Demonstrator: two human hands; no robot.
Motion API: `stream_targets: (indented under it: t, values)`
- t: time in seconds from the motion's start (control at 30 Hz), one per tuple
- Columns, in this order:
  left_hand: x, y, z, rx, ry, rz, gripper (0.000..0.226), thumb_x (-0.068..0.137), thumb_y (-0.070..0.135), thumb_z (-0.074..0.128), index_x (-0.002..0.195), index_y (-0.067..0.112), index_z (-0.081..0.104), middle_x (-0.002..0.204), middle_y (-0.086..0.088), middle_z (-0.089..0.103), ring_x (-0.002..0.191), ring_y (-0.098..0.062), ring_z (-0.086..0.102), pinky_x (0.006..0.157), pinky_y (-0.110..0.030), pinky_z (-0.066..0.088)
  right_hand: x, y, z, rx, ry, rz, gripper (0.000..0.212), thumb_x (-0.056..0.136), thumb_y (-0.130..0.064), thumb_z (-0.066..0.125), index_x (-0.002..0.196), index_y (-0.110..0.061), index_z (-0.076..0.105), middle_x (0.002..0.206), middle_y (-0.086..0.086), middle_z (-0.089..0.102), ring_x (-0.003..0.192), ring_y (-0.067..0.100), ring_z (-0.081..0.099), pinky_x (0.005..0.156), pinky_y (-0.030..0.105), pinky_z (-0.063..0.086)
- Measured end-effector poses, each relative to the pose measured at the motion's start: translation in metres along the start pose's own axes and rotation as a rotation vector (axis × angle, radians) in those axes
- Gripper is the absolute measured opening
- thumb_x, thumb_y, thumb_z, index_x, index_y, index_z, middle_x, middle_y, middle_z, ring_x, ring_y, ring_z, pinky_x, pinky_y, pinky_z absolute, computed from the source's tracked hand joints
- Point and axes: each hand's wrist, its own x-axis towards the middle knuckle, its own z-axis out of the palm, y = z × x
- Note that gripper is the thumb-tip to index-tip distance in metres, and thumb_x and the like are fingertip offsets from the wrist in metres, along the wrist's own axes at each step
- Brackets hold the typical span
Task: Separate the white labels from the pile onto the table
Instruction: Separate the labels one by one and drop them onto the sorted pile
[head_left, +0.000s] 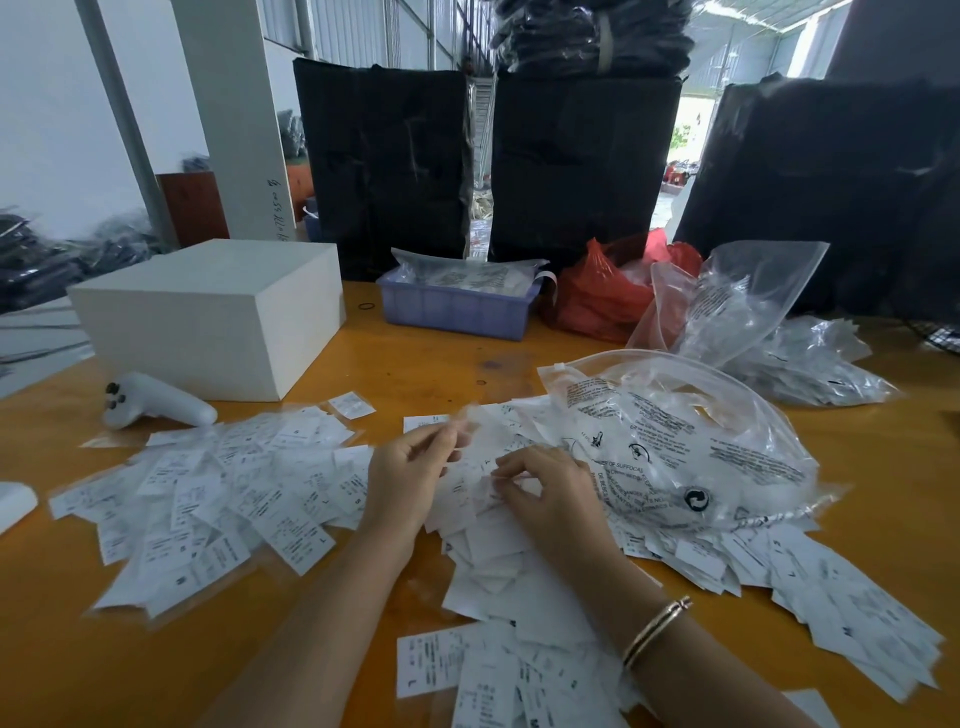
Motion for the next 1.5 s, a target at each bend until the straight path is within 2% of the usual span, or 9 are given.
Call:
stream_targets:
  t: [0.23,0.37,0.53,0.73,0.83,1.0,1.1,1.2,1.5]
  values:
    - [0.001,-0.001,0.002,0.047,0.023,-0.005,0.009,0.083,0.038,0.069,0.082,0.029,0.067,0.073,0.028,0.065,0.075,0.015,0.057,0.053,0.001,0.04,0.002,0.0,-0.014,0.692,0.102,0.198,0.038,0.085,0.002,0.062,0.066,-0.03,0.073,0.117,-0.015,0.054,0.109,-0.004,0.053,0.082,0.013,0.047]
    - [0.0,-0.002,0.004,0.131,0.006,0.073,0.014,0.082,0.039,0.069,0.078,0.027,0.063,0.077,0.025,0.066,0.079,0.014,0.056,0.058,-0.002,0.043,0.002,0.001,-0.016,0.847,0.141,0.244,0.042,0.088,0.003,0.057,0.07,-0.03,0.076,0.092,-0.01,0.072,0.087,0.0,0.065,0.068,0.008,0.047]
    - [-0.003,-0.002,0.005,0.258,-0.032,0.225,0.013,0.083,0.033,0.07,0.077,0.028,0.059,0.075,0.015,0.066,0.077,0.005,0.06,0.069,-0.017,0.051,0.002,0.01,-0.012,0.966,0.091,0.275,0.046,0.089,0.004,0.044,0.09,-0.028,0.077,0.102,-0.004,0.072,0.099,0.011,0.064,0.082,0.025,0.052]
    - [-0.006,0.0,0.004,0.336,-0.028,0.33,0.008,0.085,0.028,0.067,0.083,0.028,0.06,0.075,0.014,0.067,0.074,-0.003,0.065,0.066,-0.012,0.052,0.005,0.011,-0.005,0.566,0.102,0.295,0.026,0.09,-0.011,0.06,0.087,-0.034,0.072,0.081,-0.011,0.071,0.077,0.007,0.064,0.064,0.015,0.048]
    - [-0.005,-0.001,0.002,0.342,0.004,0.333,0.004,0.086,0.026,0.066,0.087,0.023,0.064,0.074,0.009,0.068,0.072,-0.004,0.065,0.063,-0.01,0.05,0.003,0.013,-0.001,0.354,0.09,0.253,0.036,0.09,-0.011,0.059,0.118,-0.033,0.057,0.053,-0.012,0.05,0.047,0.001,0.043,0.044,0.013,0.035]
    - [-0.004,-0.002,0.002,0.36,-0.009,0.327,0.005,0.087,0.027,0.064,0.089,0.022,0.065,0.072,0.015,0.065,0.072,0.001,0.063,0.065,-0.008,0.049,0.003,0.012,0.001,0.191,0.052,0.231,0.037,0.092,-0.016,0.055,0.123,-0.033,0.045,0.053,-0.007,0.051,0.046,0.005,0.043,0.047,0.025,0.038]
    - [-0.003,-0.003,0.003,0.381,-0.029,0.315,0.009,0.086,0.03,0.063,0.09,0.023,0.066,0.073,0.016,0.065,0.072,0.001,0.063,0.065,-0.004,0.047,0.004,0.01,-0.001,0.242,0.083,0.261,0.018,0.094,-0.018,0.055,0.09,-0.033,0.064,0.073,-0.01,0.066,0.067,0.013,0.063,0.061,0.032,0.051]
    - [-0.002,-0.003,0.002,0.383,-0.037,0.306,0.011,0.084,0.035,0.061,0.091,0.026,0.065,0.072,0.021,0.063,0.073,0.006,0.062,0.065,-0.001,0.044,0.002,0.011,-0.005,0.32,0.16,0.228,0.029,0.093,-0.014,0.056,0.101,-0.039,0.069,0.082,-0.019,0.064,0.061,-0.005,0.053,0.054,0.009,0.039]
    - [-0.003,-0.002,0.003,0.356,-0.103,0.312,0.041,0.081,0.047,0.051,0.101,0.018,0.072,0.073,0.019,0.064,0.066,0.011,0.058,0.058,-0.003,0.043,0.001,0.007,-0.011,0.606,0.251,0.254,0.032,0.093,-0.007,0.051,0.088,-0.03,0.072,0.078,-0.006,0.072,0.065,0.004,0.061,0.056,0.011,0.044]
